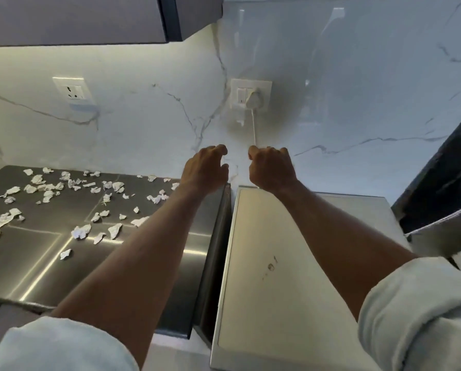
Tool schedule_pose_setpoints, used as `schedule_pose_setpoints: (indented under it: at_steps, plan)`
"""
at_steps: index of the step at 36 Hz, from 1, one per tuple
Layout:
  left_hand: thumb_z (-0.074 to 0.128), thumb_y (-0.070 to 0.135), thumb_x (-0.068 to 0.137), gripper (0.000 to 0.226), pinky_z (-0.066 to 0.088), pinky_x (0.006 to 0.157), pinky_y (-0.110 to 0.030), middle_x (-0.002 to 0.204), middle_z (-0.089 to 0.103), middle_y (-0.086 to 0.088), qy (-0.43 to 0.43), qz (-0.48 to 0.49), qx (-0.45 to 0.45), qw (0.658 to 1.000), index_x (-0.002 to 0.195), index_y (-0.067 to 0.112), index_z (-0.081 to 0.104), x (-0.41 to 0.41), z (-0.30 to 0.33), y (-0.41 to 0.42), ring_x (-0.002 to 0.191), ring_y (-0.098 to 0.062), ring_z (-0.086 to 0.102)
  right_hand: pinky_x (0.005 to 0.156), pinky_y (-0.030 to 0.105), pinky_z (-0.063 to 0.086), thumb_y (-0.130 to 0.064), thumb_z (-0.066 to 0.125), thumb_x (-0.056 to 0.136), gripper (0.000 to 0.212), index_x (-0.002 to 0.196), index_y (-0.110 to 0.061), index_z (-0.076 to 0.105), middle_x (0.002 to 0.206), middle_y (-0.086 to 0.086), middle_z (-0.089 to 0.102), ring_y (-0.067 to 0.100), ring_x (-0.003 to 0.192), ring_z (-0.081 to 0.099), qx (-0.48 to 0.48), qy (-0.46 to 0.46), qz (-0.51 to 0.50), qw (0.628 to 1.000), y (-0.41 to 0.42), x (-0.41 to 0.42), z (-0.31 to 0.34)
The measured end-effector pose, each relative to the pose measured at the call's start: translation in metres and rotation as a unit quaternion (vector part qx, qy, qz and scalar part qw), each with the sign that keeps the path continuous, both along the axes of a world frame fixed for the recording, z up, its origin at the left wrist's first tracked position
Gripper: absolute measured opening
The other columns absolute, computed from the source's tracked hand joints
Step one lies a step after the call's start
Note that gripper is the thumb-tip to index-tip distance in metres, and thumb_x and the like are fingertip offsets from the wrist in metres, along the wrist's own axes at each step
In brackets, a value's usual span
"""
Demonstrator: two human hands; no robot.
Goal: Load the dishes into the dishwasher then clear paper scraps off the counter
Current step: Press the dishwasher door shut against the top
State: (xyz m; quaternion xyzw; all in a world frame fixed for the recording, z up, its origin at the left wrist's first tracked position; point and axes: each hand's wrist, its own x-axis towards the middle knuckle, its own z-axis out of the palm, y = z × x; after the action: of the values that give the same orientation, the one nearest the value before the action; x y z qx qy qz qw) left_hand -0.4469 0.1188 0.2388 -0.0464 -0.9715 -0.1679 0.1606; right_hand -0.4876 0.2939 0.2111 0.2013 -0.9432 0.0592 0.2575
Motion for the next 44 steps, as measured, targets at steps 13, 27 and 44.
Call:
schedule_pose_setpoints:
  at_steps: [13, 27, 44]
  plan:
    - [0.052, 0.01, 0.089, 0.021, 0.056, 0.078, -0.045, 0.109, 0.069, -0.016, -0.086, -0.065, 0.025, 0.994, 0.106, 0.01, 0.065, 0.154, -0.098, -0.003, 0.097, -0.038, 0.066, 0.081, 0.042, 0.046, -0.014, 0.049, 0.083, 0.021, 0.097, -0.012, 0.063, 0.08, 0.013, 0.07, 0.033, 0.074, 0.068, 0.027, -0.1, -0.044, 0.994, 0.009, 0.165, -0.083]
    - [0.057, 0.022, 0.093, 0.029, 0.054, 0.089, -0.043, 0.121, 0.067, -0.007, -0.274, -0.08, 0.044, 0.957, 0.121, 0.018, 0.065, 0.366, -0.271, -0.019, 0.107, -0.032, 0.063, 0.094, 0.042, 0.042, -0.017, 0.058, 0.084, 0.039, 0.123, -0.015, 0.06, 0.125, 0.006, 0.062, 0.03, 0.112, 0.06, 0.056, -0.292, -0.037, 0.954, 0.018, 0.374, -0.233]
    - [0.077, 0.033, 0.085, 0.056, 0.051, 0.092, -0.045, 0.129, 0.06, -0.009, -0.256, 0.032, 0.14, 0.956, 0.131, 0.014, 0.051, 0.417, -0.329, 0.001, 0.117, -0.03, 0.057, 0.123, 0.054, 0.009, -0.06, 0.062, 0.086, 0.103, 0.16, -0.03, -0.004, 0.169, -0.003, -0.001, 0.019, 0.155, 0.005, 0.251, -0.311, 0.035, 0.916, 0.109, 0.379, -0.262]
